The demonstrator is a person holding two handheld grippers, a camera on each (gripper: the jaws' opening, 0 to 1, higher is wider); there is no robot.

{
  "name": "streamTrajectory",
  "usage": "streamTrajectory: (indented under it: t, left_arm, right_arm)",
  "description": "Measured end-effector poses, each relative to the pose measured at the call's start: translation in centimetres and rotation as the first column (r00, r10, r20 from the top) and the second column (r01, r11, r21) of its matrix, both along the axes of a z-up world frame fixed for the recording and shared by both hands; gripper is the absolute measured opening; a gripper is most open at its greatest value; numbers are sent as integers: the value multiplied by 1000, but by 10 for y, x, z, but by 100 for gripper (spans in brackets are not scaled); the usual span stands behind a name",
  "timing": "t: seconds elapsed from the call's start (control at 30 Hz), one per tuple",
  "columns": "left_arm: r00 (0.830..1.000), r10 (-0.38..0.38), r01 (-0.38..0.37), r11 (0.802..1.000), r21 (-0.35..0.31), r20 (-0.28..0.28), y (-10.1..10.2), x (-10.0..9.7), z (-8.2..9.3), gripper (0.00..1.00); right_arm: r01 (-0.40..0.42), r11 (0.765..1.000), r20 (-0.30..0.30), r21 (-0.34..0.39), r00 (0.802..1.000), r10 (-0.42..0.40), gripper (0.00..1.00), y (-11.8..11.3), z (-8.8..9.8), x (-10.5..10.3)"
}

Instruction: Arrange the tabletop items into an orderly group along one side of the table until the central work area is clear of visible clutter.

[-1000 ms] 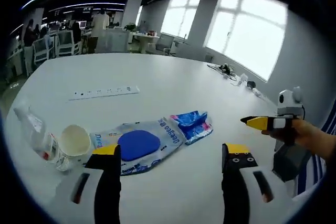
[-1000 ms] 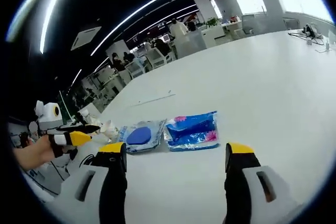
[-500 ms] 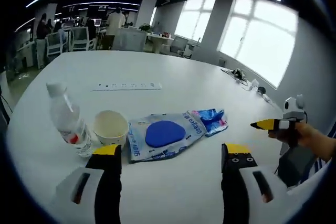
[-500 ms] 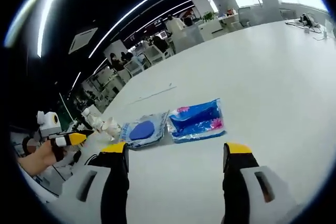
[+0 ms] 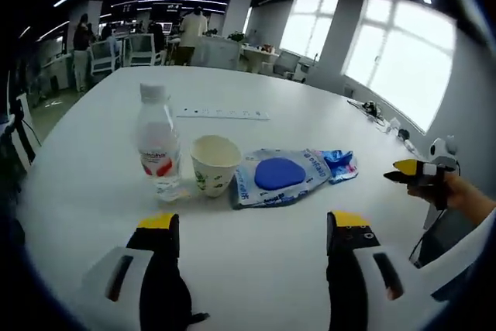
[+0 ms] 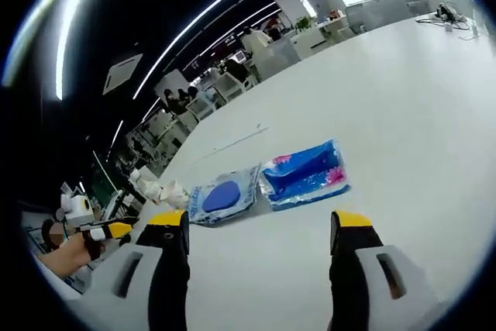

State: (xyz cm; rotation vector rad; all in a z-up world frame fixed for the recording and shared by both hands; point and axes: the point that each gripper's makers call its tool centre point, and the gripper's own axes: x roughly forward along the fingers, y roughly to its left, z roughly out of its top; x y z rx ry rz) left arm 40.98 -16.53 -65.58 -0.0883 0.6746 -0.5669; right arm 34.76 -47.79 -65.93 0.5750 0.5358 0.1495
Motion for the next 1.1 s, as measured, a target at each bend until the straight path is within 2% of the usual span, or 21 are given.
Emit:
streamTrajectory:
  t: [0.43,0.63,0.77,0.9,1.1]
  left_arm:
    - [998,59,-59,998,6,-17,16,-4,-7,80]
    - [995,93,-92,996,13,-32,29,-11,-16,80]
    - [993,108,-106,994,36,-51,40,-20,-25,79]
    - [987,127,-121,990,66,-99,53,-32,-42,73]
    - [980,144,-133,987,86,-138,64,-43,-58,73]
  right_arm:
    - [-20,1000,-33,10,999,20,72,12,-16,-11]
    - [-23,999,-49,23,999,24,72,17,-23,-17]
    - [-19,999,-60,30,998,21,71,17,-27,-20]
    - [4,999,-59,51,998,-1,69,15,-27,-21]
    - [3,998,-70,67,998,1,69,24,-32,-24]
